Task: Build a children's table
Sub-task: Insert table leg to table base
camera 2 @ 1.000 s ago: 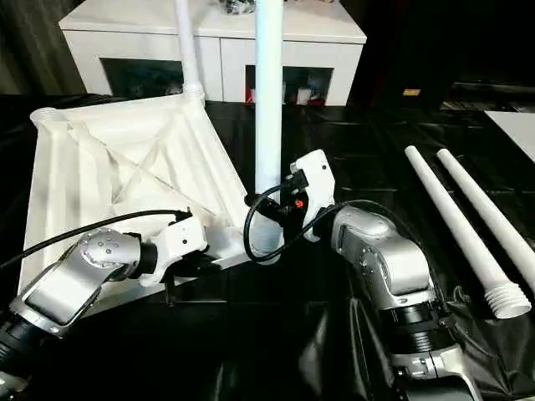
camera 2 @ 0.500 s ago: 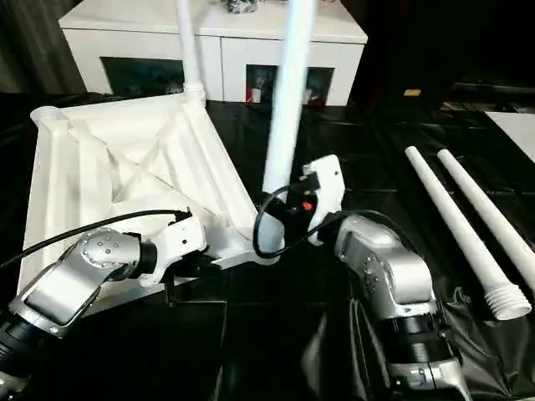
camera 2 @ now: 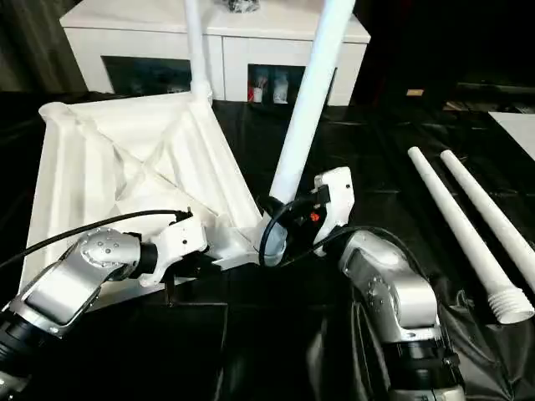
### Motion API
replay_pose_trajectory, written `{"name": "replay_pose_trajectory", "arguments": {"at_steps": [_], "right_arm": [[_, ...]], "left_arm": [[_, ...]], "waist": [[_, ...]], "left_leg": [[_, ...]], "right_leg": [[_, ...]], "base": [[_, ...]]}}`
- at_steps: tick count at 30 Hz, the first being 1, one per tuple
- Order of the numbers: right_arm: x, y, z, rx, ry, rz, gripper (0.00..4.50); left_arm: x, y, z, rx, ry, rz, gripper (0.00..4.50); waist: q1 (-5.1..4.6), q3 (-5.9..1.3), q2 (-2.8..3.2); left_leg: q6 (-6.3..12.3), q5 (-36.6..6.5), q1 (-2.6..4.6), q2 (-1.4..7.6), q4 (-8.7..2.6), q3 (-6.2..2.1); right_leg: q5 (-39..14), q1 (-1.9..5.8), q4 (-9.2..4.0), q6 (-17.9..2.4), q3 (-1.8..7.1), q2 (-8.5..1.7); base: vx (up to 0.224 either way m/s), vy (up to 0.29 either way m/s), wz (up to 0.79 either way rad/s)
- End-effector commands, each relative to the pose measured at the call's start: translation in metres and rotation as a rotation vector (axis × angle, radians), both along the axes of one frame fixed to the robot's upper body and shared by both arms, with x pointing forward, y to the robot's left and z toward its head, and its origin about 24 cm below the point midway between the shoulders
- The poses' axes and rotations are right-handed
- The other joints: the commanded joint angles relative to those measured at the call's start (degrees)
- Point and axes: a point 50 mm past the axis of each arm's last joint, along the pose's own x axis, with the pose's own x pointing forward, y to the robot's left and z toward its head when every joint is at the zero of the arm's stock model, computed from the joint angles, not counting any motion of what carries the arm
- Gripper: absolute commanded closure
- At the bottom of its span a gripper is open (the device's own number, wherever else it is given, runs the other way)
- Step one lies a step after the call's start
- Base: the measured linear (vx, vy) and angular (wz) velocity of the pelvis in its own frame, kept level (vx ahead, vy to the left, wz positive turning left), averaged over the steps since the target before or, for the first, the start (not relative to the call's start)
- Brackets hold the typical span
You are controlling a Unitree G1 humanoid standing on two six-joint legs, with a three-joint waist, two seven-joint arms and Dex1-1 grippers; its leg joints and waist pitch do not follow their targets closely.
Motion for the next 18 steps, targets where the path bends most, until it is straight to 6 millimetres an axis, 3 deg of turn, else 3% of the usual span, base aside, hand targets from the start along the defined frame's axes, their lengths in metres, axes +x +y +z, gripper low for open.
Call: {"name": "replay_pose_trajectory", "arguments": {"at_steps": [1,8,18], "right_arm": [[-0.0061,-0.0043,-0.023,-0.043,0.106,-0.032,2.66],[-0.0083,-0.009,-0.0278,0.014,0.138,-0.105,2.66],[-0.0092,-0.0114,-0.0284,0.067,0.164,-0.15,2.66]], "left_arm": [[0.0009,-0.0027,-0.0007,0.023,-0.011,-0.024,4.5],[0.0023,-0.0025,-0.0001,0.021,-0.012,-0.018,4.5],[0.0038,-0.0024,0.0007,0.021,-0.015,-0.015,4.5]], "waist": [[-0.57,-2.55,0.55],[-0.61,-2.37,0.67],[-0.61,-2.33,0.6]], "left_leg": [[-4.7,-20.8,2.56,5.06,-5.46,-2.57],[-5.08,-23.1,2.6,5.08,-5.63,-2.75],[-5.79,-24.4,2.82,5.11,-5.7,-2.79]], "right_leg": [[-12.3,-0.02,-4.81,-10.1,3.03,-4.62],[-16.2,-0.19,-5.19,-9.4,3.08,-4.76],[-17.5,-0.46,-5.4,-9.0,3.18,-4.88]], "base": [[0.0,0.0,0.0],[0.0,0.0,0.0],[0.0,0.0,0.0]]}}
